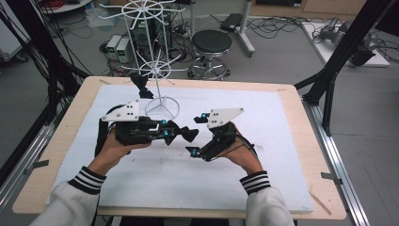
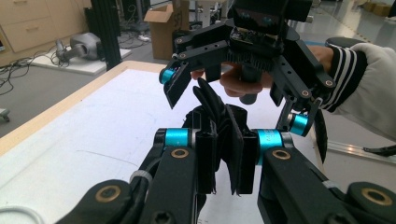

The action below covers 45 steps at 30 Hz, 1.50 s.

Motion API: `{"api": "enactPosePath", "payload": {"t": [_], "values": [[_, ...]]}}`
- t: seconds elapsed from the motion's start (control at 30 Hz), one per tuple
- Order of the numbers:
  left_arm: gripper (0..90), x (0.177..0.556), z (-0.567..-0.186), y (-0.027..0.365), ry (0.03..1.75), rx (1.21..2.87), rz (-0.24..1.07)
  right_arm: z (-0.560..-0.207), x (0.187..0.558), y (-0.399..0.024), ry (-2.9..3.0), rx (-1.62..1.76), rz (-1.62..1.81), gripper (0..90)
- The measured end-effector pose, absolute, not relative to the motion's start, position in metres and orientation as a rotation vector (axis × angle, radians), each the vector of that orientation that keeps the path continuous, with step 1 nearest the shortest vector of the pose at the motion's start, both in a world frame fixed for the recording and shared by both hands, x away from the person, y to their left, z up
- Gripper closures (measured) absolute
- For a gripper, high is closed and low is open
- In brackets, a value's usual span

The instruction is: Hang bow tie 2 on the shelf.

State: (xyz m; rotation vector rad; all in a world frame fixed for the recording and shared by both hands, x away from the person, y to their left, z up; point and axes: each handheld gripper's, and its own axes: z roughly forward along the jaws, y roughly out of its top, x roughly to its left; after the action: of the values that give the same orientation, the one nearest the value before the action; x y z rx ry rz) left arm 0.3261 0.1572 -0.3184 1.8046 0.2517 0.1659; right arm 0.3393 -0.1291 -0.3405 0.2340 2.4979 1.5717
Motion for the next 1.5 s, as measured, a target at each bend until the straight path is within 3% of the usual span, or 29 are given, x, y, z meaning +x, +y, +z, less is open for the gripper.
{"api": "enactPosePath", "payload": {"t": [0.7, 1.5], "values": [[82.4, 0.334, -0.301, 0.183, 0.354, 1.712, 0.231, -0.352, 0.311, -0.183, 2.243, 0.514, 1.671, 1.1], [82.3, 0.355, -0.283, 0.172, 0.412, 1.705, 0.306, -0.390, 0.277, -0.235, 2.063, 0.722, 1.668, 1.1]]}}
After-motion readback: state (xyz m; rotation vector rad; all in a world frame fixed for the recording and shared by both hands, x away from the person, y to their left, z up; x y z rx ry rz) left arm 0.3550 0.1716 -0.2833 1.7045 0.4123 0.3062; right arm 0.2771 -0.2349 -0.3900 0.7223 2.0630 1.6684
